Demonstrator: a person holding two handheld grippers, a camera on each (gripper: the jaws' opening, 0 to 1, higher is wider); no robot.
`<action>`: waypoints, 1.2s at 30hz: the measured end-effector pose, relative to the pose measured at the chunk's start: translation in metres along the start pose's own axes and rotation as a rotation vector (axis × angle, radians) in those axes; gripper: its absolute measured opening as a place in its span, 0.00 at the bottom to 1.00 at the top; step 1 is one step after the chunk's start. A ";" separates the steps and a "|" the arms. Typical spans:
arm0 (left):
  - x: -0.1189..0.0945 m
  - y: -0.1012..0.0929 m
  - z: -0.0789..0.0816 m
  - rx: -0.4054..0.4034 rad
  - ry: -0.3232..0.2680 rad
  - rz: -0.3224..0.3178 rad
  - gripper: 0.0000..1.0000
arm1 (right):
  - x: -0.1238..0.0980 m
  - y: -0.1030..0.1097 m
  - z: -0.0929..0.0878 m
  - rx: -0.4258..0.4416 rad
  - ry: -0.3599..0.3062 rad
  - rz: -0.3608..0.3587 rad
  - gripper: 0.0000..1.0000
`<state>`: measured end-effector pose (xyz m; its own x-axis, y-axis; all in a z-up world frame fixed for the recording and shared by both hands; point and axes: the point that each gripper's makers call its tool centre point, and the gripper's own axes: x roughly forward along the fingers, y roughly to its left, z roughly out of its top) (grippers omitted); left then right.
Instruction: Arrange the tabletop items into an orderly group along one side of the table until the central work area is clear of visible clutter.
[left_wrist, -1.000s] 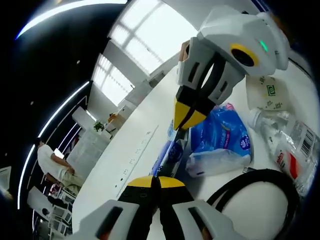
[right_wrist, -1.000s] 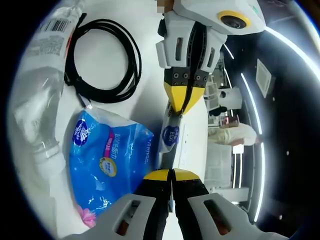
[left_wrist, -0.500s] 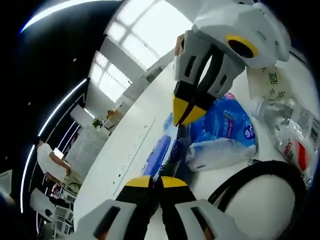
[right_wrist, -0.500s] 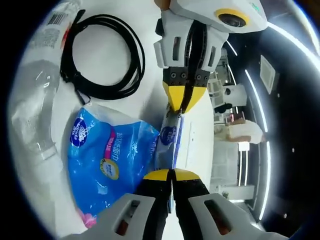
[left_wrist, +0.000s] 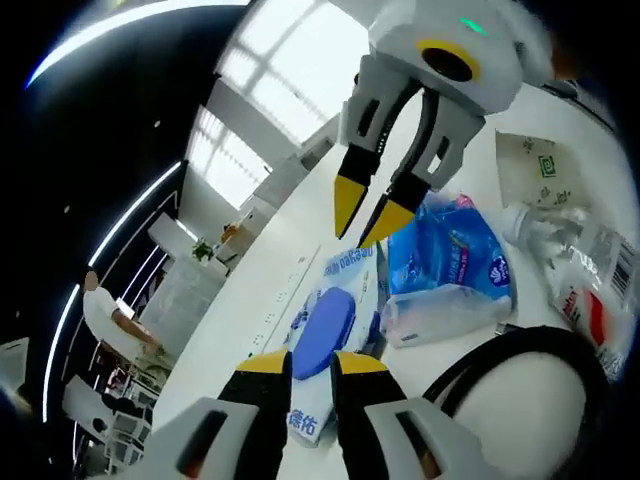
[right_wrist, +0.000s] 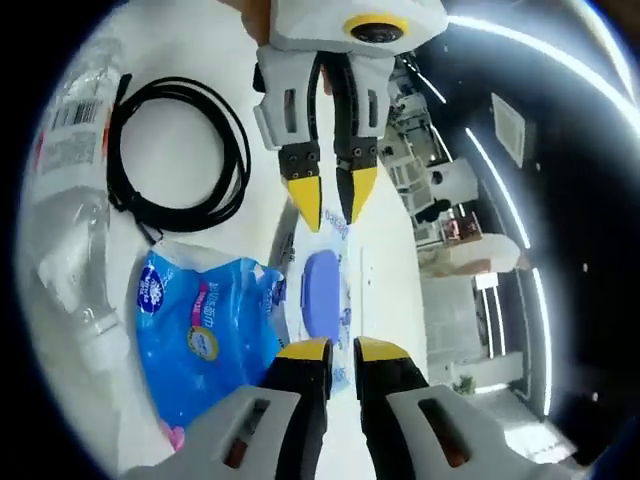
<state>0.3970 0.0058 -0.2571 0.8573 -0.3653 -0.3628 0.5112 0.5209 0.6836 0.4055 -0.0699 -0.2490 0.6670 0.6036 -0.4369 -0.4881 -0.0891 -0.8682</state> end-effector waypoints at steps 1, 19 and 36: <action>-0.002 0.000 0.002 -0.006 -0.008 -0.004 0.15 | -0.002 -0.002 0.000 0.005 -0.002 -0.004 0.08; -0.021 0.005 0.024 -0.042 -0.074 0.011 0.61 | -0.027 -0.022 0.015 0.044 -0.050 -0.113 0.54; -0.031 0.009 0.033 -0.154 -0.114 0.039 1.00 | -0.034 -0.043 -0.001 0.264 -0.046 -0.185 0.99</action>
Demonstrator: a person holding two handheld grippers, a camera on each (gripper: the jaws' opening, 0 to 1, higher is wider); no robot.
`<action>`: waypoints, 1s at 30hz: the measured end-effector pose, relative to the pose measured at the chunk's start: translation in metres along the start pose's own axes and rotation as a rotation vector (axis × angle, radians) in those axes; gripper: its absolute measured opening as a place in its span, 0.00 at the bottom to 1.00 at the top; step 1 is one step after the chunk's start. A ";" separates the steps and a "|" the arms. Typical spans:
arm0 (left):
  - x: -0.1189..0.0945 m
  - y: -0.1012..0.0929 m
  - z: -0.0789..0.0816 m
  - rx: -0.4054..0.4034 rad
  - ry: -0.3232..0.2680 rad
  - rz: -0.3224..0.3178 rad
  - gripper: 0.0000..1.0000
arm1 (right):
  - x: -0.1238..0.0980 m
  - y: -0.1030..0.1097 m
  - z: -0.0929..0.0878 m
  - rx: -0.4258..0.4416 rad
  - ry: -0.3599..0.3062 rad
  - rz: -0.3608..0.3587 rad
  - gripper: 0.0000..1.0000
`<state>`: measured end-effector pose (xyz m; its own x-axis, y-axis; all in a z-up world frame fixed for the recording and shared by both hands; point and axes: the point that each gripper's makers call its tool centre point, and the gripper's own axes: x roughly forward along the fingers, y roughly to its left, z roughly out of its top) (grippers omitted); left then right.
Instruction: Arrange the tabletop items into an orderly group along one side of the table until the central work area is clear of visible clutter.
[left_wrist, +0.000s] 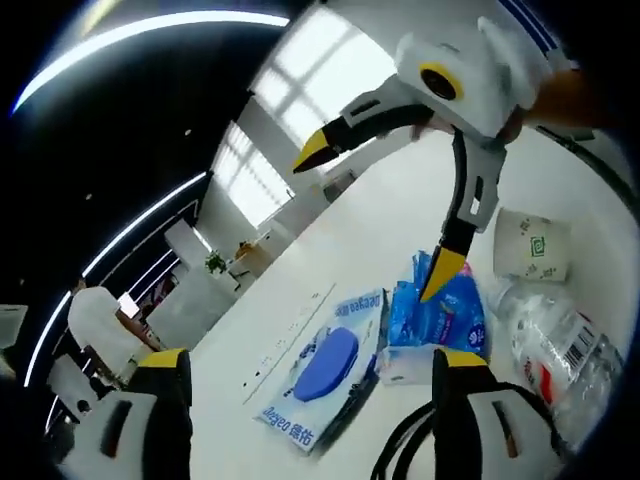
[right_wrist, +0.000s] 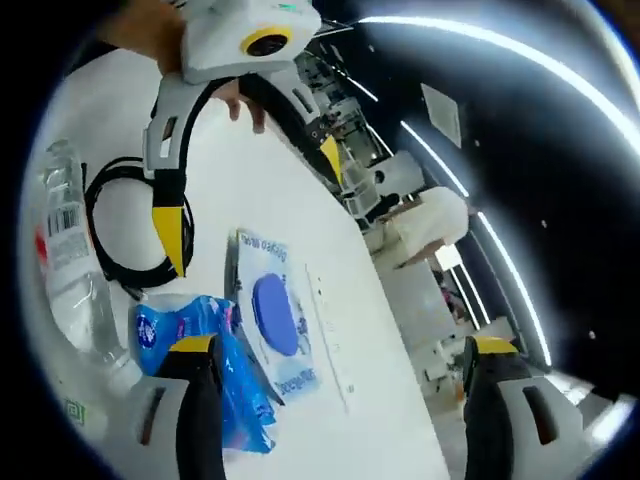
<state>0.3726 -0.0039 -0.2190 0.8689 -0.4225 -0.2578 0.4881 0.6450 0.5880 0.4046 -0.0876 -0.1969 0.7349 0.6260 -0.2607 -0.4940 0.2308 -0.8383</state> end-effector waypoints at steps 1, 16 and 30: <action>-0.001 -0.001 0.001 -0.009 -0.004 -0.004 1.00 | 0.000 0.000 0.001 0.020 -0.008 0.005 0.99; -0.008 0.010 -0.005 -0.272 -0.002 0.018 1.00 | -0.014 0.003 -0.012 0.302 0.033 0.057 1.00; -0.008 0.007 0.002 -0.279 -0.024 0.007 1.00 | -0.019 0.004 -0.012 0.325 0.037 0.062 1.00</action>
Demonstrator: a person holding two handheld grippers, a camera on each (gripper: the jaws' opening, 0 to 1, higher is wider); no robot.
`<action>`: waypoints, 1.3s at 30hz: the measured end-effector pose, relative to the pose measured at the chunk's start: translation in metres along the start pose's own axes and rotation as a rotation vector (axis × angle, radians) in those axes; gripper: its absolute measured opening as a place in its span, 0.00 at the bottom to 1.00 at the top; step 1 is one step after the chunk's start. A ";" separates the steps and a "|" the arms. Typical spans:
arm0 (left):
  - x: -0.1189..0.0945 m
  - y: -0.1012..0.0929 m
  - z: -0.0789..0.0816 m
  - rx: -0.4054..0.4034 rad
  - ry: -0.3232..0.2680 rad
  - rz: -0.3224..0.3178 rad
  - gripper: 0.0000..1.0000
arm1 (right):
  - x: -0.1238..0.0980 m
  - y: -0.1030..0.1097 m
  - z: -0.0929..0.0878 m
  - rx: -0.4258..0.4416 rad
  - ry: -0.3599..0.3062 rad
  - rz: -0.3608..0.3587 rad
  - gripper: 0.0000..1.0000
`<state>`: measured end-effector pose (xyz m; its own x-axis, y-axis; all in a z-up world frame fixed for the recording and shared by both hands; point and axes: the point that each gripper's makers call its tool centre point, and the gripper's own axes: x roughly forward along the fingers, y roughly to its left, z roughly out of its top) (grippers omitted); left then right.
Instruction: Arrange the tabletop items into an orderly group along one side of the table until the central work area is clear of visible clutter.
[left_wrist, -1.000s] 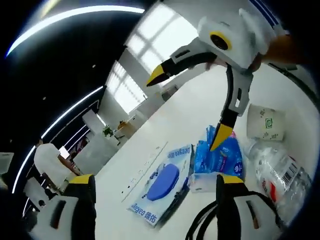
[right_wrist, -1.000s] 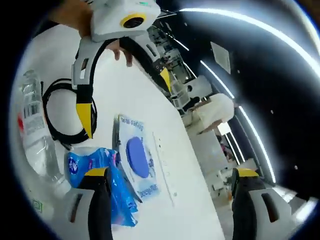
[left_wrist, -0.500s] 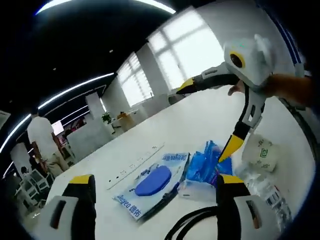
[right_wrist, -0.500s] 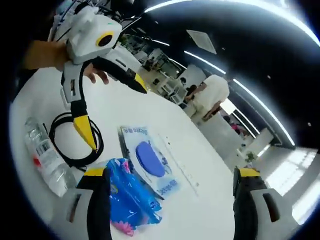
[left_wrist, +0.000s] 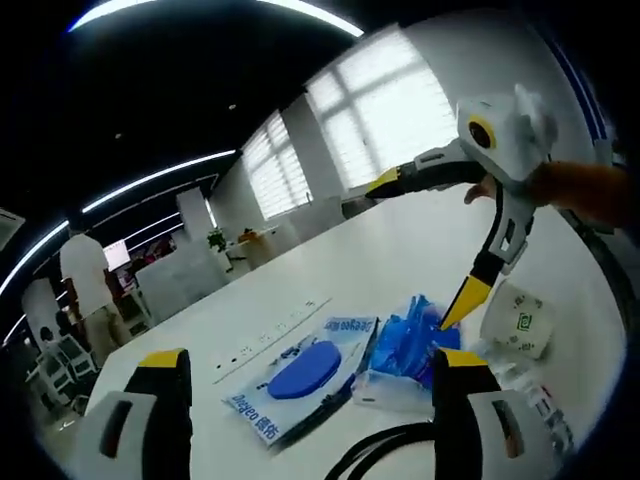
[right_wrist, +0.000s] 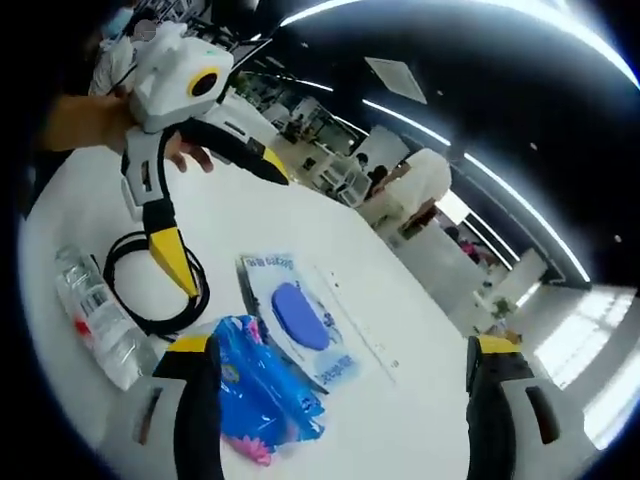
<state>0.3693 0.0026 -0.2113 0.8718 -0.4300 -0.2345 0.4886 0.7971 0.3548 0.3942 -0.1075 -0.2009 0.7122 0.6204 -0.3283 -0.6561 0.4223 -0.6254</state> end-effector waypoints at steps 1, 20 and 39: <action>0.000 0.000 -0.001 -0.007 0.003 0.000 1.00 | -0.001 -0.001 0.000 0.001 0.001 -0.003 1.00; -0.005 -0.013 -0.010 -0.164 0.051 -0.010 1.00 | -0.011 -0.004 -0.011 0.225 0.024 0.031 0.98; -0.006 -0.029 -0.008 -0.291 0.045 -0.071 0.99 | -0.014 -0.012 -0.023 0.346 0.049 0.026 0.91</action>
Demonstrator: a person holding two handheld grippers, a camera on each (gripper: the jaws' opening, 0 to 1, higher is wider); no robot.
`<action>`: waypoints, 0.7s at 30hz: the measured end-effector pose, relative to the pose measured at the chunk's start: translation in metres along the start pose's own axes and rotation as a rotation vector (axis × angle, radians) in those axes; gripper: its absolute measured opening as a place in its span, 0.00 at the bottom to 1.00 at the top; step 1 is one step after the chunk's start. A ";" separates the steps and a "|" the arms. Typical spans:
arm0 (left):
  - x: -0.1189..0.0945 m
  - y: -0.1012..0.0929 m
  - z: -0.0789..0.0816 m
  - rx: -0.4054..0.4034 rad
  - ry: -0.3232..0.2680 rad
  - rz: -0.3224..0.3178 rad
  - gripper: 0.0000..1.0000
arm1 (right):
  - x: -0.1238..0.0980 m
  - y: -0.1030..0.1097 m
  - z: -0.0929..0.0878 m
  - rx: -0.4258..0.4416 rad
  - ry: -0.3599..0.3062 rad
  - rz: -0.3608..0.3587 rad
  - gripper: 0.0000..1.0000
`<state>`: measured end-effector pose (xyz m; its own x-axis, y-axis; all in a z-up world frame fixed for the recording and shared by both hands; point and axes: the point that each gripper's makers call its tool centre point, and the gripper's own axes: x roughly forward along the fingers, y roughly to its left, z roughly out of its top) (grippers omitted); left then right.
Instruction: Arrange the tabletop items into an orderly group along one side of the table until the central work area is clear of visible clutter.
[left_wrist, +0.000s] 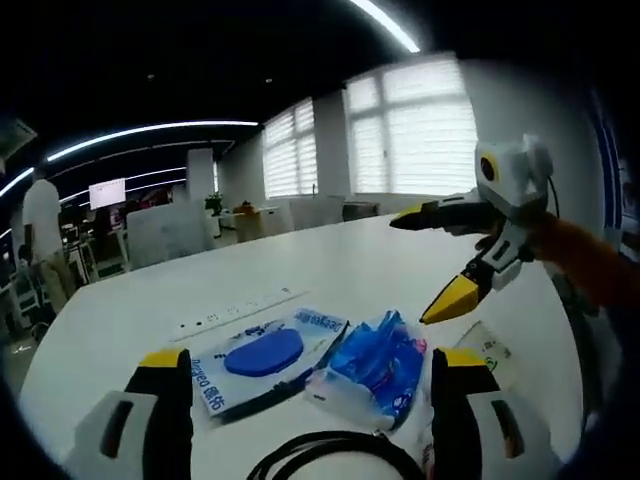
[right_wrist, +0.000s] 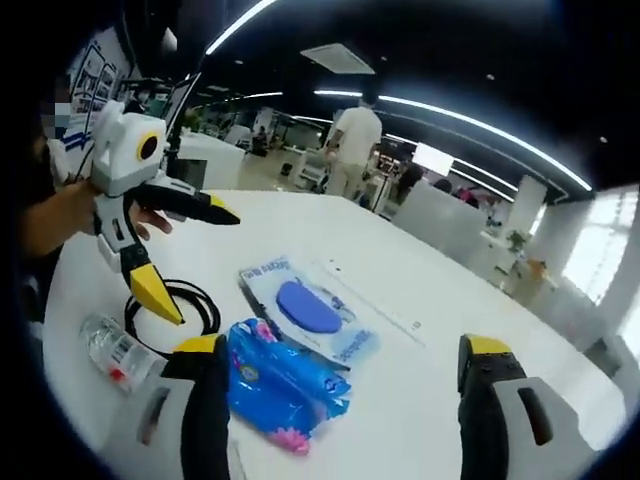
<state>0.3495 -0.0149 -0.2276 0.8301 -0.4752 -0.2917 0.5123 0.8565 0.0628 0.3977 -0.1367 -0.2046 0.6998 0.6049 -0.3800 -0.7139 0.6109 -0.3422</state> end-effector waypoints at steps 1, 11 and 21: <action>0.000 -0.001 -0.001 -0.010 0.002 -0.005 0.98 | 0.000 -0.001 0.000 0.000 0.002 -0.004 0.91; 0.002 -0.016 -0.002 -0.113 0.000 -0.073 0.94 | -0.002 -0.004 -0.009 0.067 0.026 0.000 0.83; 0.011 -0.020 -0.009 -0.127 0.026 -0.096 0.89 | -0.004 -0.001 -0.021 0.101 0.054 0.009 0.75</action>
<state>0.3465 -0.0356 -0.2404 0.7720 -0.5522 -0.3149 0.5559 0.8267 -0.0870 0.3951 -0.1507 -0.2207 0.6892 0.5836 -0.4294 -0.7119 0.6557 -0.2514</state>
